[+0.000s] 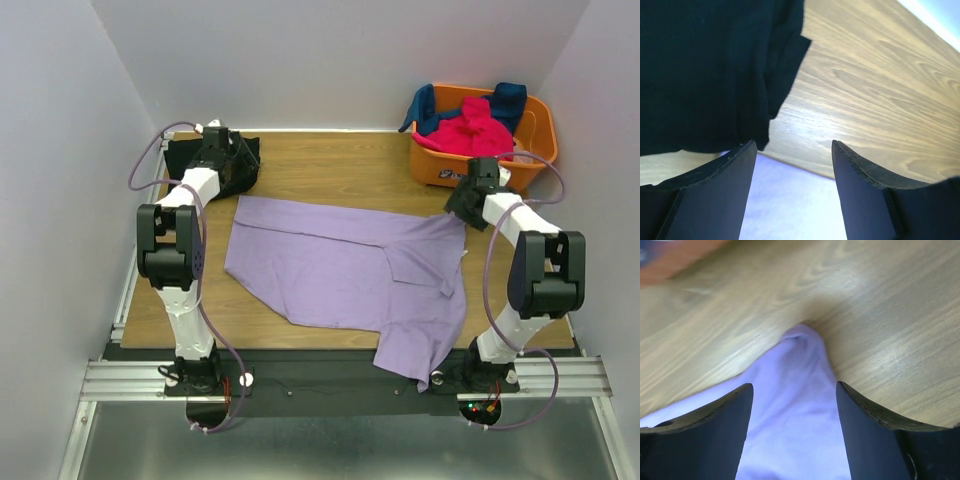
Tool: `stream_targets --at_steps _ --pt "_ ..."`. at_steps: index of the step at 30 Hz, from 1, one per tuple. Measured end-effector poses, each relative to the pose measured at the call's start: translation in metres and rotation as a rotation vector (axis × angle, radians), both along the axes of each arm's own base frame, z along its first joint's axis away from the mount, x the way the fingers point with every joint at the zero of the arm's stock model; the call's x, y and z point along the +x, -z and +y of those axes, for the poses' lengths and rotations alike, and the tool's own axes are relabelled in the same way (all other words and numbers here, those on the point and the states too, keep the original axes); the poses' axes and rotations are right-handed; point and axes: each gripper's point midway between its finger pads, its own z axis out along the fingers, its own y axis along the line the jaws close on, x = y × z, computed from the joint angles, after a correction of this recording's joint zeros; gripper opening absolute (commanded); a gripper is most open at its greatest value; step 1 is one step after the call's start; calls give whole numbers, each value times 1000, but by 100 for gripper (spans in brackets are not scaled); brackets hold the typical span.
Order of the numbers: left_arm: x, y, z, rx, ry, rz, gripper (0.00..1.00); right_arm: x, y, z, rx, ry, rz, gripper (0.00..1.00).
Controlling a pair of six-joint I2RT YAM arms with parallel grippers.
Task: Fold and stack the t-shirts
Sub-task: Fold the tshirt
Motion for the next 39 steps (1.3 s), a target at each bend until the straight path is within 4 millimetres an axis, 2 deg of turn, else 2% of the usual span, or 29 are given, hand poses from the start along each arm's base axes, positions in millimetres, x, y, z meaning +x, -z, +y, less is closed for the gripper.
stream_targets --at_steps 5,8,10,14,18,24,27,31,39 --pt "-14 -26 -6 26 38 -44 73 1 -45 15 37 -72 -108 73" --pt "-36 -19 -14 32 67 -20 73 -6 -59 28 62 -112 -148 73" --pt "-50 -3 -21 32 87 19 73 -16 -55 44 85 -152 -139 73" --pt "-82 37 -38 36 136 132 73 -41 -26 72 131 -216 -56 73" --pt "-94 52 -52 36 167 176 73 -66 3 91 170 -243 43 73" --pt "-95 72 -51 38 165 213 73 -74 27 93 192 -213 117 73" --pt "-91 72 -51 35 163 202 73 -76 41 92 194 -195 157 73" --pt "-82 72 -52 34 161 190 73 -68 43 92 194 -179 152 73" --pt "-45 69 -58 36 162 157 73 -44 43 89 169 -142 150 74"
